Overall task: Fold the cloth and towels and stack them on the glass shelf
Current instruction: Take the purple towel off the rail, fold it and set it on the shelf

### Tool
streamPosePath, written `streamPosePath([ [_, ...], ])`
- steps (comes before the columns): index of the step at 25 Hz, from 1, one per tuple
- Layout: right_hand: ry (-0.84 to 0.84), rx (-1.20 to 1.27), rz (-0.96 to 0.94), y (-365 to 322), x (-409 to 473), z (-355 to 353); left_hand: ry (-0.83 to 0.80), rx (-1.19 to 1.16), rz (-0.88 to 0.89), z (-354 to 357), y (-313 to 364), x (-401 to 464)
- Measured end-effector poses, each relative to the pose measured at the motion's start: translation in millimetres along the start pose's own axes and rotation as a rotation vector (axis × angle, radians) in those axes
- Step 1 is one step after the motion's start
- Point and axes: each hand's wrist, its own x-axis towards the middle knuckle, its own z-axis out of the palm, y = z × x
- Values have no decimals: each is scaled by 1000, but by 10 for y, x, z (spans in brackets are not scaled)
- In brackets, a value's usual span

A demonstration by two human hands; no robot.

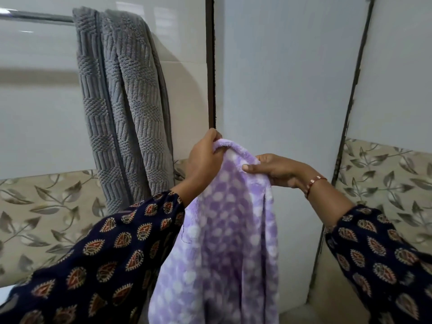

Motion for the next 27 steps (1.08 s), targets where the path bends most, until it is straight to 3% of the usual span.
streamPosePath([
  [3, 252, -256, 43, 113, 7, -6, 41, 18, -16, -134, -68, 118],
  [8, 810, -309, -363, -141, 110, -232, -412, 128, -131, -285, -428, 69],
  [11, 1057, -312, -422, -380, 117, -357, -505, 48, -167, -310, -653, -58],
  [14, 1203, -269, -421, -431, 68, -432, -603, 305, -234, -407, -999, -163],
  [16, 1274, -261, -346, -369, 20, -440, -627, 547, -350, -500, -1263, -275],
  [18, 1325, -310, -233, -261, -16, -426, -530, 588, -468, -594, -1472, -355],
  [22, 1365, -402, -138, -120, -85, -409, -229, 379, -602, -702, -1496, -345],
  [24, 1308, -402, -159, -102, -78, -399, -73, 226, -622, -625, -1312, -272],
  [27, 1066, -471, -276, -124, 31, -196, -58, -44, -395, -293, -817, -122],
])
